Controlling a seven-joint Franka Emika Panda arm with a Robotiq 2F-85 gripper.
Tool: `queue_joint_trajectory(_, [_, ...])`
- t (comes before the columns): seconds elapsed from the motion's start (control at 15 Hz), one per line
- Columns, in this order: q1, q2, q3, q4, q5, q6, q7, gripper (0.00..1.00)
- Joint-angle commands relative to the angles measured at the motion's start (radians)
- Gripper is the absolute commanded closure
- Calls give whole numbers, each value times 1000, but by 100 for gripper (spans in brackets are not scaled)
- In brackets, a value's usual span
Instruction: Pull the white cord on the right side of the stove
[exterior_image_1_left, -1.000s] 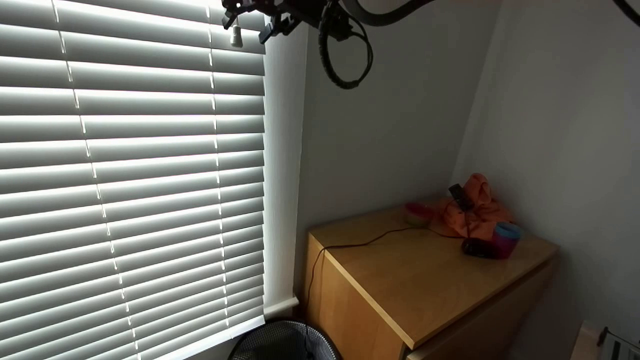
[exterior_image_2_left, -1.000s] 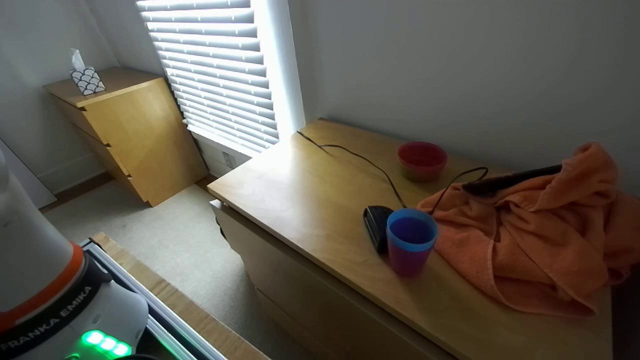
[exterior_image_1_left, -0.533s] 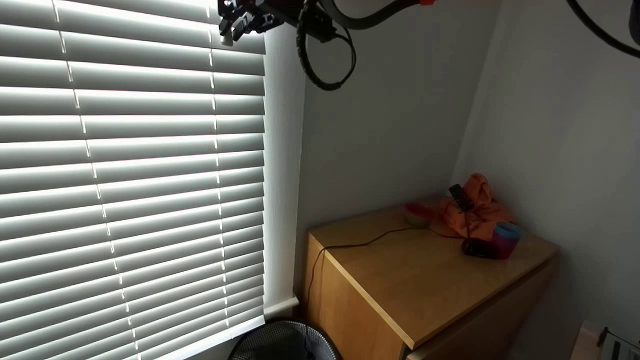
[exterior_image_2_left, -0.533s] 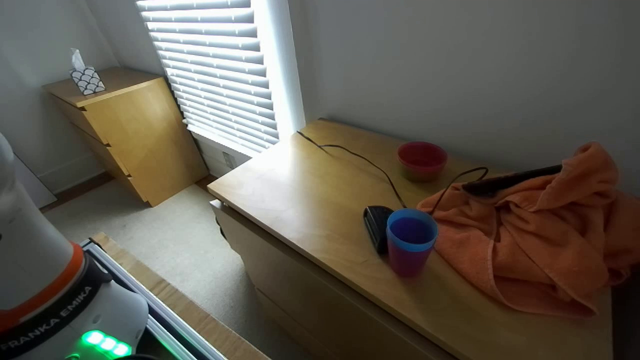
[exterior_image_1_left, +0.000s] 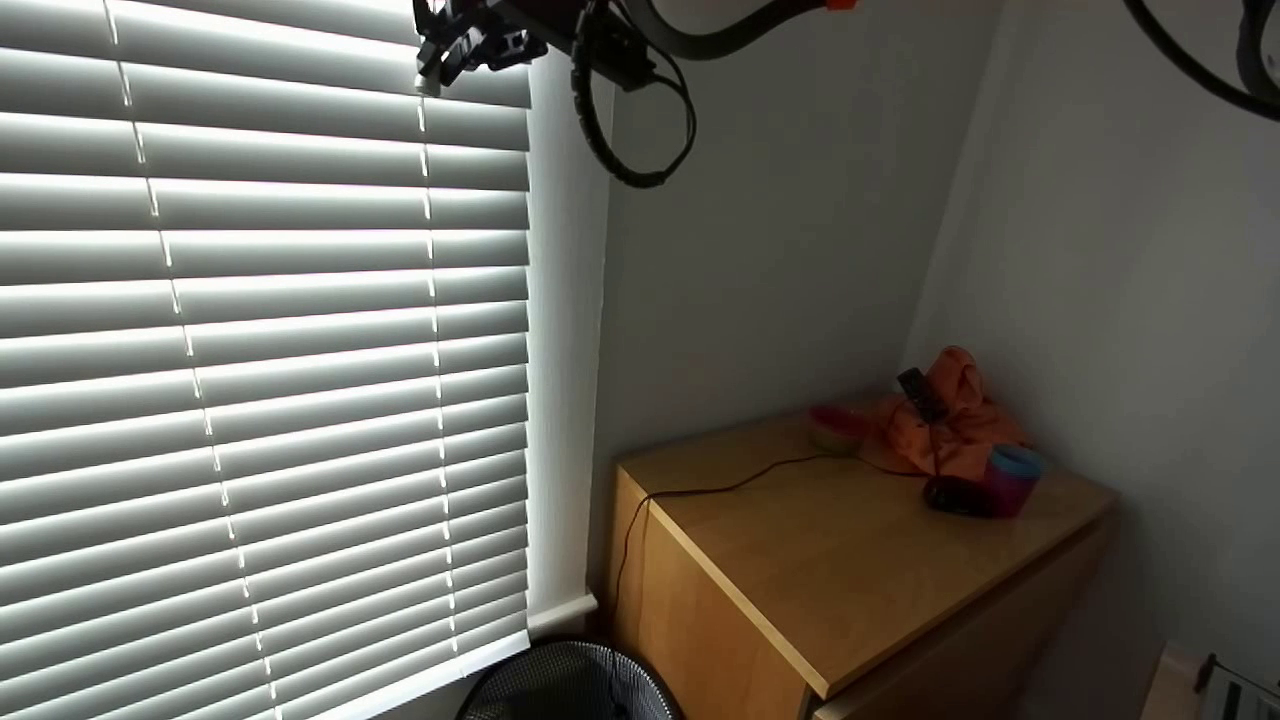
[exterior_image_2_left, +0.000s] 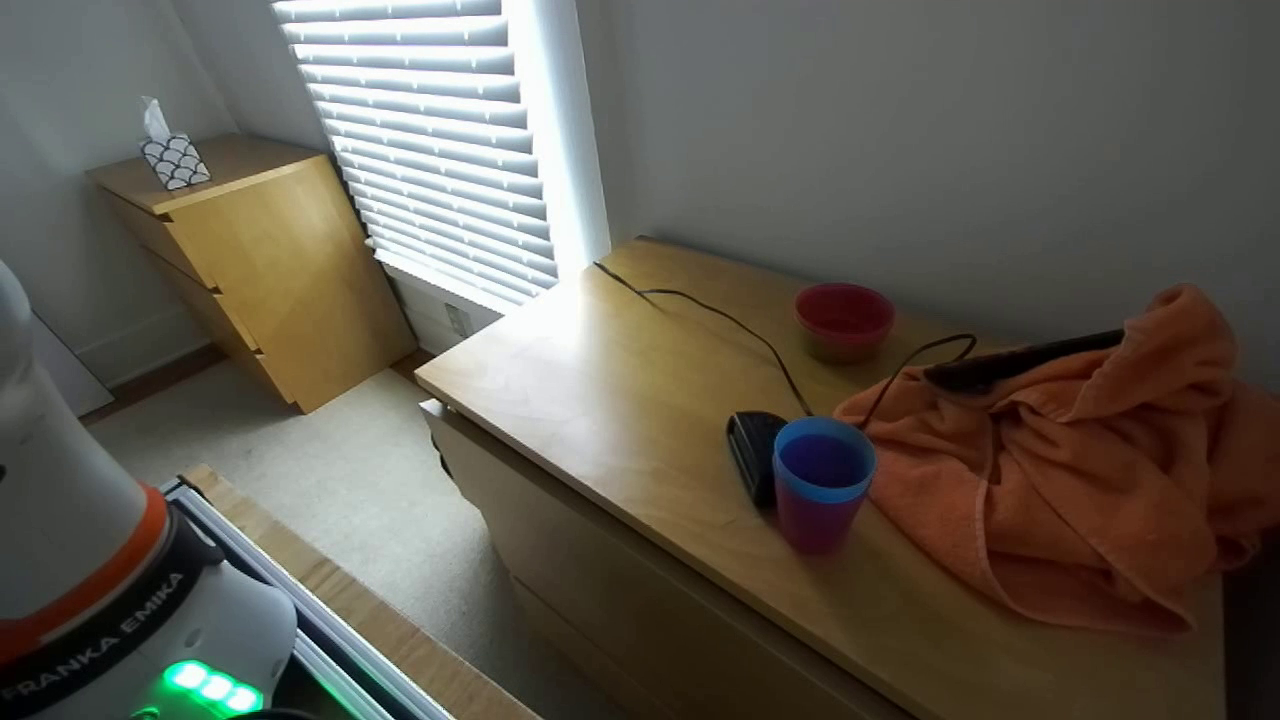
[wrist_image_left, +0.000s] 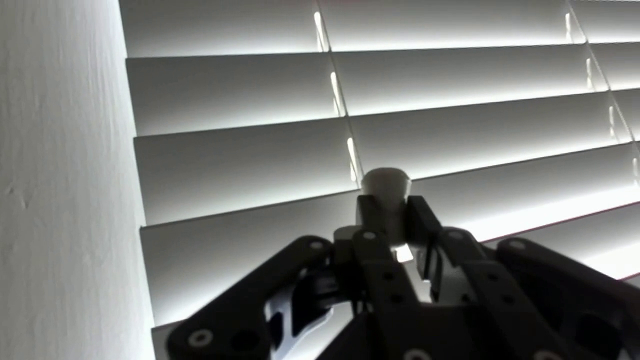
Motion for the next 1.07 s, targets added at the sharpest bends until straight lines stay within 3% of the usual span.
queue_joint_trajectory(0.0, [-6,-15,28,-76,76,-32,13,95])
queue_joint_trajectory(0.27, [-14,-52,43,-174,148,-31,27,95])
queue_joint_trajectory(0.53, [-15,-118,24,-297,126,-18,55,95])
queue_joint_trajectory(0.6, [45,-138,-48,-319,148,-18,39,95])
queue_joint_trajectory(1.0, [49,-204,-71,-433,144,-18,29,95])
